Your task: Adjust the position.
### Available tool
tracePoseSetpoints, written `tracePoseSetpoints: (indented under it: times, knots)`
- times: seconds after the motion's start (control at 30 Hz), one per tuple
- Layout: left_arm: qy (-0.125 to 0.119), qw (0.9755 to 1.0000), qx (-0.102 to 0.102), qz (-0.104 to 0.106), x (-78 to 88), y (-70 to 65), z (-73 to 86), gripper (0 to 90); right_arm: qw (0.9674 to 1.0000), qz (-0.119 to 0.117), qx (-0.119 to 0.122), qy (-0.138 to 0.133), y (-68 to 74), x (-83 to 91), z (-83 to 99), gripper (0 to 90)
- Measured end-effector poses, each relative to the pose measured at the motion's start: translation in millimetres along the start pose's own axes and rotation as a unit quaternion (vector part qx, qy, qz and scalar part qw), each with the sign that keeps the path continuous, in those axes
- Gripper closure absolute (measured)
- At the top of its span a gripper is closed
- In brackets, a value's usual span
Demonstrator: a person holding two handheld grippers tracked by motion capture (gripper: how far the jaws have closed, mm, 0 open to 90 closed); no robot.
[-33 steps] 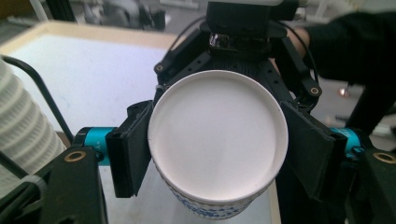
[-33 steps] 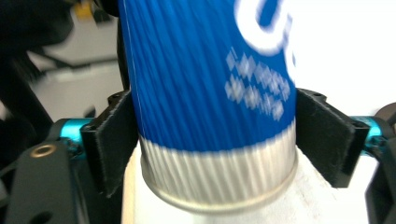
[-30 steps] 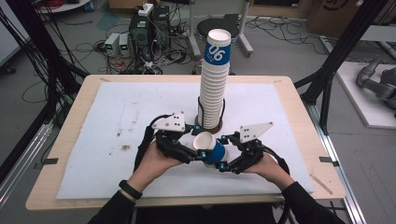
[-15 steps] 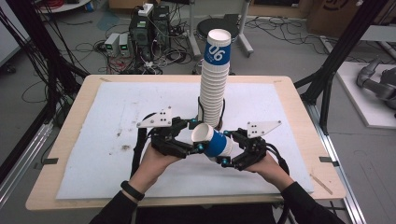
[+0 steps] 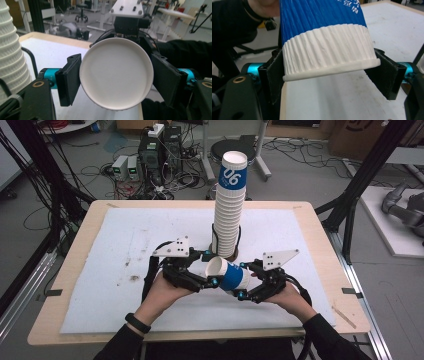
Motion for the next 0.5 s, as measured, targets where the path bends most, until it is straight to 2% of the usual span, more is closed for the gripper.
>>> tracePoseSetpoints:
  times: [0.13, 0.23, 0.3, 0.4, 0.5]
  knots:
    - [0.057, 0.9982, -0.015, -0.007, -0.4, -1.0, -2.5, 25.2, 0.9995, 0.005, 0.004, 0.030, 0.1, 0.8, -0.5, 21.4]
    - [0.084, 0.9960, -0.028, -0.011, -2.0, -2.7, -3.0, 24.7, 0.9976, 0.016, 0.018, 0.065, 1.7, -0.6, -1.7, 21.3]
    - [0.103, 0.9941, -0.033, -0.014, -4.8, -3.8, -1.4, 24.7, 0.9967, 0.015, 0.020, 0.078, 3.5, -1.9, -2.6, 21.3]
    - [0.123, 0.9914, -0.043, -0.011, -7.5, -3.7, 0.9, 26.3, 0.9953, 0.018, 0.030, 0.091, 4.8, -3.1, -4.0, 21.3]
    - [0.127, 0.9906, -0.051, -0.007, -8.6, -3.7, 2.0, 29.3, 0.9938, 0.025, 0.036, 0.102, 5.4, -3.3, -4.7, 21.2]
Point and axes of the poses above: each handheld gripper's, and its own axes: x roughly backward along the jaws, z roughly out of its underside, y roughly to its left, the point moved 1 cm from there along -x, roughly forward along the jaws, and after that the axes turned 5 degrees about -z, right-handed, at the moved point
